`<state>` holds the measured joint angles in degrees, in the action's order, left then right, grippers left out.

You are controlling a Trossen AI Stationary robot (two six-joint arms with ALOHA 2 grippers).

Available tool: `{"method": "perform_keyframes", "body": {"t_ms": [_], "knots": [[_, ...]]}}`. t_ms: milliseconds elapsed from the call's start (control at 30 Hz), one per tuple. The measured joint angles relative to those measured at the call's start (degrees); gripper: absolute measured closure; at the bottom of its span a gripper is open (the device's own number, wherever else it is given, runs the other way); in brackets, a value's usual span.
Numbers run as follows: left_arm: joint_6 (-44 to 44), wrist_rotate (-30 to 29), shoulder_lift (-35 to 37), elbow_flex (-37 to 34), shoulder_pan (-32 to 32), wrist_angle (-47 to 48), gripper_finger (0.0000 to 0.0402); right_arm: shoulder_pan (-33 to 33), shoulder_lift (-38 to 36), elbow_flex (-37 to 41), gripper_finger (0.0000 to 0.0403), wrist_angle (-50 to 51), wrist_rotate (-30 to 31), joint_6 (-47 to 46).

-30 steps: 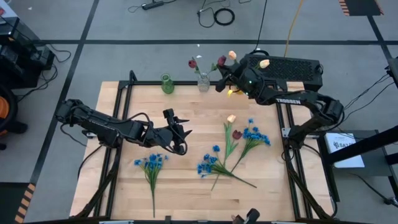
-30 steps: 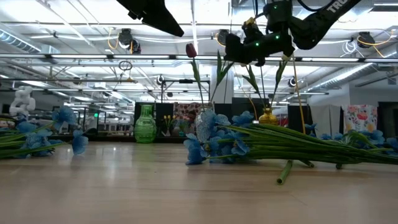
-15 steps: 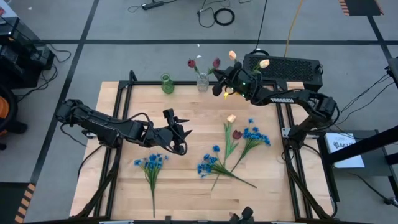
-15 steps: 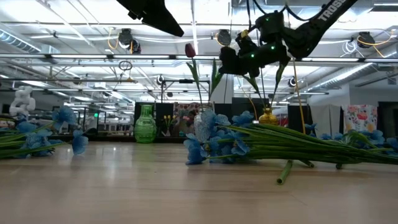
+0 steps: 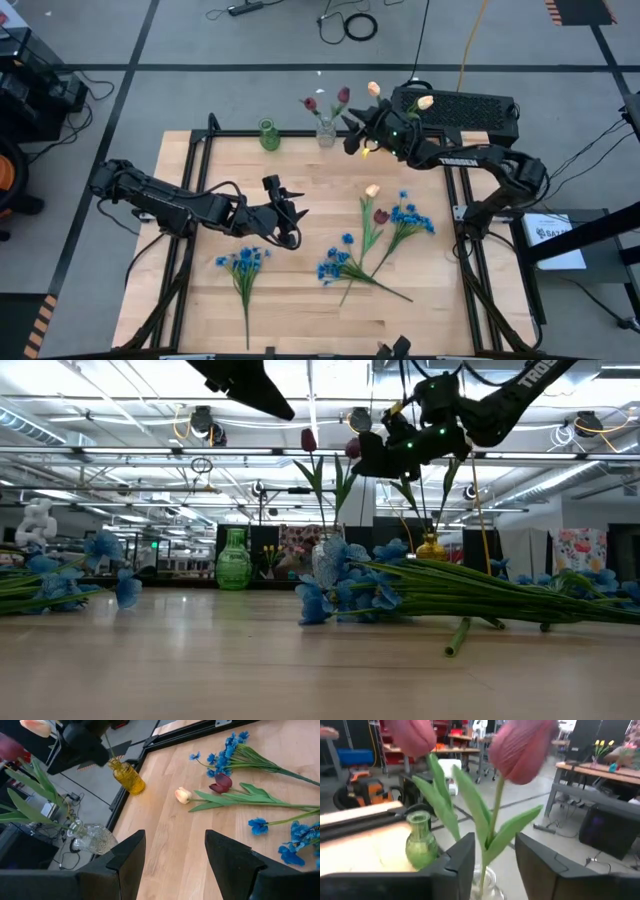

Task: Sort flowers into vase by color
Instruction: Put the center blue flowers into the green flower vase

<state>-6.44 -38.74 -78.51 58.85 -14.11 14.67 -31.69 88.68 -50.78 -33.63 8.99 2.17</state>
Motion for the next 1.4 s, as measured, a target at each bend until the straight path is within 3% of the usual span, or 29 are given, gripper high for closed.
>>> {"method": "perform_keyframes", "body": {"t_ms": [333,533,733,1000,1200,1400], "knots": [[0.0,0.0,0.0,0.0,0.0,0.1,0.0190,3.4,-15.1,0.0,0.0219,30.1,0.0,-2.4],[0.0,0.0,0.0,0.0,0.0,0.0,0.0190,9.3,-24.3,0.0,0.0223,47.6,-0.3,-8.1],[0.2,0.0,0.0,0.0,0.0,-1.0,0.0190,18.3,-27.4,0.0,0.0235,59.7,-0.1,-15.6],[6.2,3.3,0.0,0.0,0.0,-1.1,0.0190,31.8,-27.0,2.8,0.0246,64.4,1.3,-27.0],[15.9,9.6,0.0,0.0,-0.1,-1.3,0.0190,42.5,-27.0,7.5,0.0249,65.1,9.1,-39.7],[22.0,16.4,0.0,0.0,-0.8,-1.0,0.0190,50.2,-26.8,7.7,0.0264,64.6,9.3,-49.5]]}}
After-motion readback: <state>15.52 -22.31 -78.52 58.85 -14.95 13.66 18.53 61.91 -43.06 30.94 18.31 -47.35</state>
